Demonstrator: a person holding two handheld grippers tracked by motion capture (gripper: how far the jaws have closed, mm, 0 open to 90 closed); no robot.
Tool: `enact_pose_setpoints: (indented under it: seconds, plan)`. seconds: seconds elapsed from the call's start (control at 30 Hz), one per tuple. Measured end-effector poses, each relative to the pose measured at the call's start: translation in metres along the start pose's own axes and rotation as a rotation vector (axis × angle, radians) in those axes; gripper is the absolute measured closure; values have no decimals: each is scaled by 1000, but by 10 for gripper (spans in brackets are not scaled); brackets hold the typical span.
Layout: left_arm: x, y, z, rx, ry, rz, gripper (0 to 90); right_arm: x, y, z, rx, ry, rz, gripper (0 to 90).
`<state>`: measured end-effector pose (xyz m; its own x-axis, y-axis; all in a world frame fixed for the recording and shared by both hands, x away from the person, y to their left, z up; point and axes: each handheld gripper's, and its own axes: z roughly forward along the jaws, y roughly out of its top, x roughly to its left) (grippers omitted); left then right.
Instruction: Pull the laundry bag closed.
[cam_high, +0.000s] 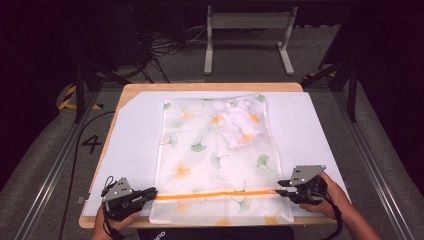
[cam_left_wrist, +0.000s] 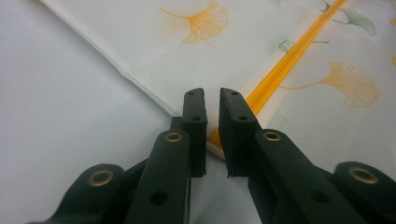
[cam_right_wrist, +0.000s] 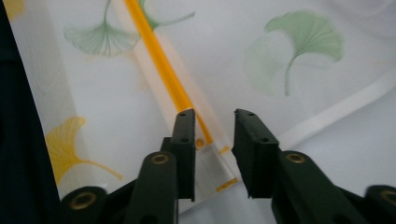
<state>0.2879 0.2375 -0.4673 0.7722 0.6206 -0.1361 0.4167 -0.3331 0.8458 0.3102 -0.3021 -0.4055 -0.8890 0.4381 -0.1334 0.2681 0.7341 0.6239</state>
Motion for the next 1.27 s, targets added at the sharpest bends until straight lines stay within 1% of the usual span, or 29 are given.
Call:
enact_pose_setpoints:
  seconds: [0.03,0.07,0.1,0.13,0.17,0.2,0.23,0.27,0.3,0.33,0.37,0.4,0.43,0.47,0.5,0.53,0.57,0.63,0.7,0.73,0.77,0.8,0.83,0.9,1.0,1.07,1.27]
  plan:
    - [0,0,-3,-12,10,-3,829,-1,-2,-3,-24,-8,3,695]
    - [1,0,-6,-30,15,-7,825,-3,-3,-5,-38,-44,10,679]
    - [2,0,-8,-35,20,-11,822,-4,-4,-7,-43,-70,23,669]
    - [3,0,-10,-38,37,-1,811,-6,-6,-8,-56,-86,30,648]
    - [4,1,-12,-35,53,5,791,-7,-8,-9,-71,-113,43,609]
    - [5,1,-13,-37,70,13,768,-8,-9,-9,-81,-138,56,612]
    - [6,2,-14,-34,80,25,741,-10,-12,-9,-82,-146,66,594]
    - [8,3,-15,-34,93,29,705,-11,-14,-9,-88,-157,65,561]
    - [9,3,-16,-34,96,28,677,-12,-16,-9,-99,-180,73,549]
    - [9,4,-16,-33,104,28,656,-13,-18,-8,-102,-183,81,527]
    - [10,5,-16,-20,126,48,627,-15,-19,-8,-100,-187,90,487]
    - [10,6,-15,-9,140,61,599,-16,-21,-7,-104,-204,96,469]
    - [10,7,-16,-6,147,68,567,-17,-24,-7,-108,-210,101,474]
    - [11,7,-15,-7,159,67,539,-18,-26,-7,-108,-212,99,461]
    - [12,8,-15,-5,177,59,478,-19,-28,-7,-116,-223,108,434]
    - [13,8,-14,5,194,65,431,-20,-31,-7,-126,-235,119,402]
    - [15,8,-14,10,205,72,402,-21,-33,-7,-136,-240,135,371]
    - [19,7,-14,2,215,58,330,-24,-39,-5,-139,-253,164,333]
    - [24,7,-13,21,236,34,236,-26,-43,-4,-145,-273,191,289]
    - [26,6,-13,27,233,27,205,-28,-45,-3,-142,-278,204,277]
    - [27,5,-13,34,235,29,200,-29,-46,-1,-137,-285,206,260]
    - [28,4,-13,36,226,23,188,-30,-48,-1,-136,-294,211,250]
    - [28,4,-13,35,223,23,170,-31,-50,0,-137,-303,225,236]
    - [27,3,-14,29,215,24,146,-33,-53,0,-148,-295,253,223]
    - [27,3,-13,38,210,31,142,-34,-54,-1,-158,-303,269,205]
    - [26,3,-13,43,212,31,139,-34,-54,-1,-167,-306,276,206]
    - [25,3,-14,39,216,26,134,-32,-52,2,-155,-307,268,206]
